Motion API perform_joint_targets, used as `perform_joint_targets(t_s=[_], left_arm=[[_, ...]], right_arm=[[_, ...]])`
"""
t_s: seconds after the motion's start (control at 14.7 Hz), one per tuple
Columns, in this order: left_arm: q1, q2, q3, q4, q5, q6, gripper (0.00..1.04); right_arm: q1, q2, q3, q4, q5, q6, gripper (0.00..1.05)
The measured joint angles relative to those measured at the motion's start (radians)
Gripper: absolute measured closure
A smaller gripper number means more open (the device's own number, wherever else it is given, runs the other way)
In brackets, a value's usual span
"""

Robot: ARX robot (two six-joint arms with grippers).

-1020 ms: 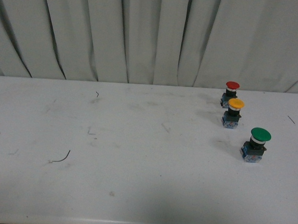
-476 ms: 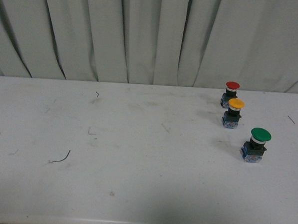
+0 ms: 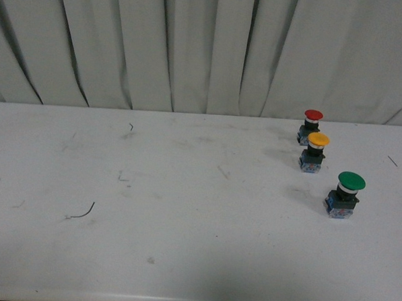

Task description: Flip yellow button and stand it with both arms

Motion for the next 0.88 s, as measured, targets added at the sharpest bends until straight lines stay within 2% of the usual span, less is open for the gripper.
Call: perform_joint_targets(t_s=[0.41, 0.48, 0.54, 0.88], left_arm=[[0.000, 0.000, 0.000, 0.000, 0.000, 0.000, 0.07], [0.000, 0.000, 0.000, 0.000, 0.000, 0.000, 0.07], [0.000, 0.000, 0.000, 0.000, 0.000, 0.000, 0.07], [0.000, 0.000, 0.000, 0.000, 0.000, 0.000, 0.07]], right_arm=[[0.000, 0.000, 0.000, 0.000, 0.000, 0.000, 0.10], [0.000, 0.000, 0.000, 0.000, 0.000, 0.000, 0.05], [0.000, 0.000, 0.000, 0.000, 0.000, 0.000, 0.08], [0.000, 0.000, 0.000, 0.000, 0.000, 0.000, 0.07]])
